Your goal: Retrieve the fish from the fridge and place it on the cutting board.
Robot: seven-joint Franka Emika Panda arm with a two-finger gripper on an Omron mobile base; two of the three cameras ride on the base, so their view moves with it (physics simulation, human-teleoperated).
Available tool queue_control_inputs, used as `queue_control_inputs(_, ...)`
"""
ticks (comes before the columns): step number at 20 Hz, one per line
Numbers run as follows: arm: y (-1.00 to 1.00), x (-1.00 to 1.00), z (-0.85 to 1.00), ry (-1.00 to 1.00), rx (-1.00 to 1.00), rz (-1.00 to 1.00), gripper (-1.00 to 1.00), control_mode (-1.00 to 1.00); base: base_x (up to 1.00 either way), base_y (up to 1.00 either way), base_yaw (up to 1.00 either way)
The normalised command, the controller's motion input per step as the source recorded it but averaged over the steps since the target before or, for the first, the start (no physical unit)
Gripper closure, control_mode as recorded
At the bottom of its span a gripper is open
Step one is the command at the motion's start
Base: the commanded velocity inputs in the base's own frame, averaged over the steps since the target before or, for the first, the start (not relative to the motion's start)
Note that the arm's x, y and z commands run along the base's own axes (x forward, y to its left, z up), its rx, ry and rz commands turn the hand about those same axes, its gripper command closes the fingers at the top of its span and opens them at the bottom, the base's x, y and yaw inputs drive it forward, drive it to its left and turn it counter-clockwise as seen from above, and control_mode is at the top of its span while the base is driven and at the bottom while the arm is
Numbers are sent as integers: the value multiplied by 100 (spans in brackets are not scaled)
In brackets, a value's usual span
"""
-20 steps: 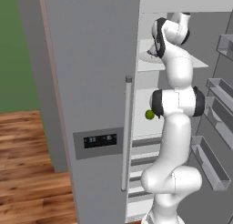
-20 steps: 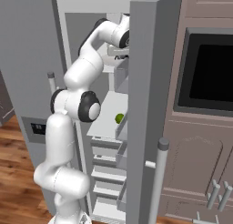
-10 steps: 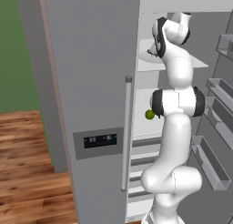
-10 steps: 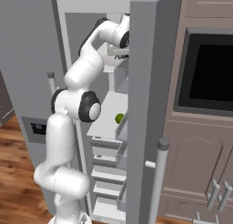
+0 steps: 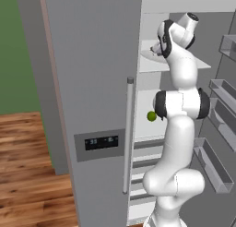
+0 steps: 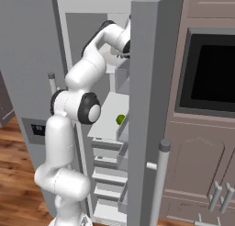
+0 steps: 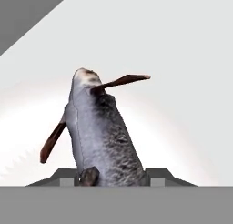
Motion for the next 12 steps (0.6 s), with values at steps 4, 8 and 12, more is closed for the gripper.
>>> queue_control_inputs(4,0,11,1,-3,5,-11,100,-100,0,0,0)
queue_control_inputs(8,13,0,2,-6,0,-10,100,-100,0,0,0)
queue_control_inputs(12,1,0,4,-17,0,-14,100,-100,0,0,0)
